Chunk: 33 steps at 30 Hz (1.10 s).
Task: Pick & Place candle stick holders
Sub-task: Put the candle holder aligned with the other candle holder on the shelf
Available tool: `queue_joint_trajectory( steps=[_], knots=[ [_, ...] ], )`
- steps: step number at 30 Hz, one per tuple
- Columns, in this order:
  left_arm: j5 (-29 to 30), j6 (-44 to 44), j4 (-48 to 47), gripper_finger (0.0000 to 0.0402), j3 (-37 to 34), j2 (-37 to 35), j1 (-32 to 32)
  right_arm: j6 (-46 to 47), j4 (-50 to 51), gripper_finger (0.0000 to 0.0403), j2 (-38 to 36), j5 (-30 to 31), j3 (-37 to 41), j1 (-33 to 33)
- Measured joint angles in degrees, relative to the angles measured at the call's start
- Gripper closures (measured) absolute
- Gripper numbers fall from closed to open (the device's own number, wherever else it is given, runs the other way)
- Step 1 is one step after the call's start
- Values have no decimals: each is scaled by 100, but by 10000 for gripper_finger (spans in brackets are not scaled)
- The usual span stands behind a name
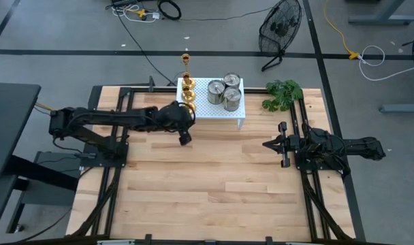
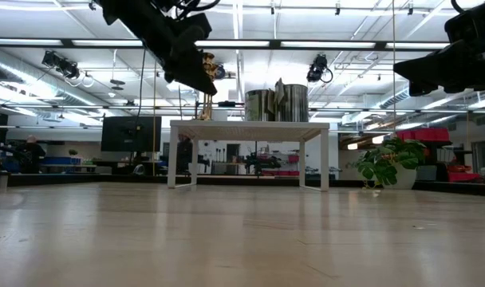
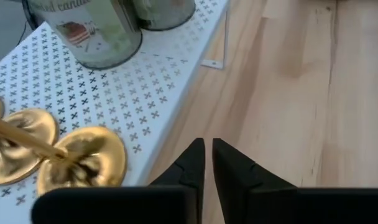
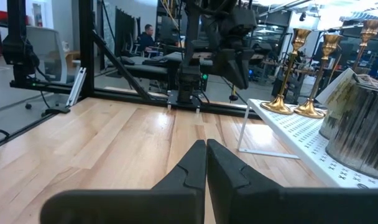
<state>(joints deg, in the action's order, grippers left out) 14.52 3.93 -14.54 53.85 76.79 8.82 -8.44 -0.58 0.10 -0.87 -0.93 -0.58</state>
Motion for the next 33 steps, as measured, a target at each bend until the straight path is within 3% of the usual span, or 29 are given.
queue_joint_trajectory(
  steps=[8,16,33],
  knots=[
    [202,-11,535,396,-275,1,0,2,-2,385,-2,-2,0,0],
    [1214,-19,678,396,-276,1,24,0,0,385,-2,-2,0,0],
    [1178,-14,1171,398,-276,1,601,0,-1,385,-1,-2,0,0]
  ],
)
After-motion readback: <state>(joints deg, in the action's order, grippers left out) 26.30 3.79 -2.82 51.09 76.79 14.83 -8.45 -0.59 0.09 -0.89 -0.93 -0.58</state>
